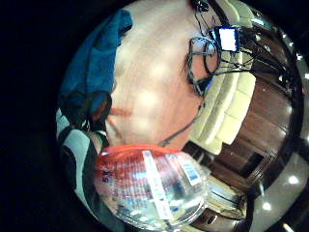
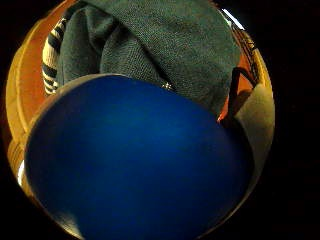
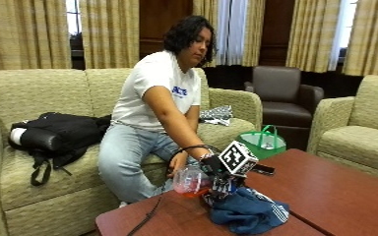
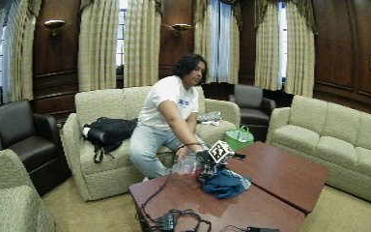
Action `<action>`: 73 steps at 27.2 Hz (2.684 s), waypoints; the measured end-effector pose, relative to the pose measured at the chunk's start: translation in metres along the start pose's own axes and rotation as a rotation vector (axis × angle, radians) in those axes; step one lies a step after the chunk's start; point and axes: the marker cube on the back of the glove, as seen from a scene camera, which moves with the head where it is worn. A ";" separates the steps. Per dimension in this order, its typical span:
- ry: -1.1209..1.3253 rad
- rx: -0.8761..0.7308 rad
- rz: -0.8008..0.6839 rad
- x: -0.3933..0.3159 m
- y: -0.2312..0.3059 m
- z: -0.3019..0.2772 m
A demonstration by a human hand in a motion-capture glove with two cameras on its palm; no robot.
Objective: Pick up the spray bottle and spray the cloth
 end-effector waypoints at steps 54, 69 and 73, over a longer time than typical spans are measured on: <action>-1.627 0.751 -0.327 -0.159 0.158 -0.042; -1.685 0.789 -0.280 -0.166 0.131 -0.036; -1.679 0.797 -0.295 -0.169 0.120 -0.043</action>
